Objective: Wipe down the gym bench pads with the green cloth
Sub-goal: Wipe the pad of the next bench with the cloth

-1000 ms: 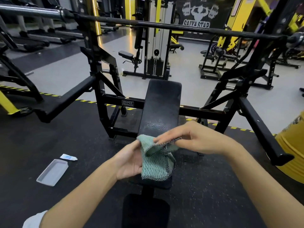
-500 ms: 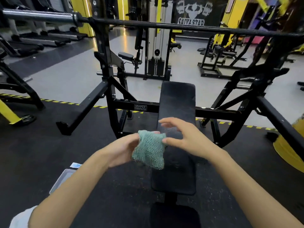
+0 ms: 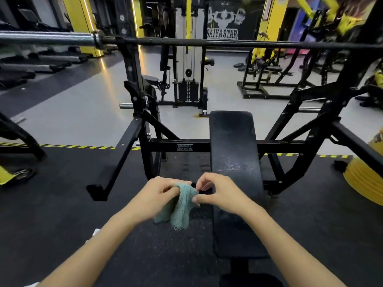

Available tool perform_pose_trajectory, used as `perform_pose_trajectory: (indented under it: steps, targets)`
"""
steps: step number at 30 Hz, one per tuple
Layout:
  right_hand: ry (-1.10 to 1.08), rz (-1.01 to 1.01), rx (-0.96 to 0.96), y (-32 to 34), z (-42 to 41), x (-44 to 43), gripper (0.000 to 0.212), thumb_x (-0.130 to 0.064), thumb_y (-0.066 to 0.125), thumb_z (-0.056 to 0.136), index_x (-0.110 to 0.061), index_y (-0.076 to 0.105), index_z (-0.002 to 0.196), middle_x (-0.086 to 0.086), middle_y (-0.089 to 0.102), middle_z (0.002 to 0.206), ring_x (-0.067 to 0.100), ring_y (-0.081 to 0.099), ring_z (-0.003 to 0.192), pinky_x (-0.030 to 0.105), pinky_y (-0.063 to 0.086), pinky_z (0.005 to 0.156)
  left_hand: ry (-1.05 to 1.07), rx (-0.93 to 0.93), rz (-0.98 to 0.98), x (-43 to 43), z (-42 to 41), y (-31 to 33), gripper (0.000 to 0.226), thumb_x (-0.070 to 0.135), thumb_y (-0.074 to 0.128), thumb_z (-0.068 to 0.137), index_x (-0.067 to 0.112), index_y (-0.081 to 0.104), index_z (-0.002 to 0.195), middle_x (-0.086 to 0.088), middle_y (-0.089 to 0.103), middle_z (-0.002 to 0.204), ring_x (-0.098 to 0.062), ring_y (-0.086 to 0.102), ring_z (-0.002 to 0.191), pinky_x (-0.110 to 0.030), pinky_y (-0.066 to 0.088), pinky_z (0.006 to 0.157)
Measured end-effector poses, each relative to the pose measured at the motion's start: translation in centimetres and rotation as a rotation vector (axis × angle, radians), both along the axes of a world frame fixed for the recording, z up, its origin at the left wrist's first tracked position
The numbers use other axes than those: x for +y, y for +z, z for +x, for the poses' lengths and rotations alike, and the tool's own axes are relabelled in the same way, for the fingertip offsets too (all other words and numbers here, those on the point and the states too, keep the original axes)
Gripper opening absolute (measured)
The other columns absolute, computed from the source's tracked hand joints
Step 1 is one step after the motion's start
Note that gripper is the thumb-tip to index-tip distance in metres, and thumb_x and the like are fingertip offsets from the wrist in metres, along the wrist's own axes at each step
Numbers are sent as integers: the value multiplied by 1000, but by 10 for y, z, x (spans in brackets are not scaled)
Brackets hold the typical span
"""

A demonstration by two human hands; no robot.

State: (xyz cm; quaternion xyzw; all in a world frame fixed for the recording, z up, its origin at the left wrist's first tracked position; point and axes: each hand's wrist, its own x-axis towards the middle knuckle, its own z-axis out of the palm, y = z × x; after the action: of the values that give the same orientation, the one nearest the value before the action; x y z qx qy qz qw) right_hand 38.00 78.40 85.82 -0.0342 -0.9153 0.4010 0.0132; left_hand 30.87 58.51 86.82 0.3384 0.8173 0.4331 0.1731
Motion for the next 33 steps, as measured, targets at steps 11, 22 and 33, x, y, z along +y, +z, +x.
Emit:
perform_pose_trajectory:
  steps: [11,22,33]
  targets:
    - [64,-167,16,8,-73,56,22,-19,71,83,-20,53,71,-8,70,91,2,63,79,24,50,75,13,-571,340,50,-68,-15,34,21,39,103,9,69,112,-6,74,105,-17,69,96,-28,54,78]
    - [-38,-114,69,18,-148,130,13,-16,70,86,-23,60,86,-2,71,81,8,67,77,20,51,76,26,-767,363,131,-149,-18,42,33,57,87,4,65,116,-11,73,104,-25,68,94,-35,54,79]
    - [-155,-193,67,-1,-219,182,6,-21,63,91,-21,65,97,-8,67,83,5,63,82,25,50,82,-21,-701,432,198,-239,-31,36,22,61,87,-1,65,114,-16,71,105,-22,66,93,-29,55,77]
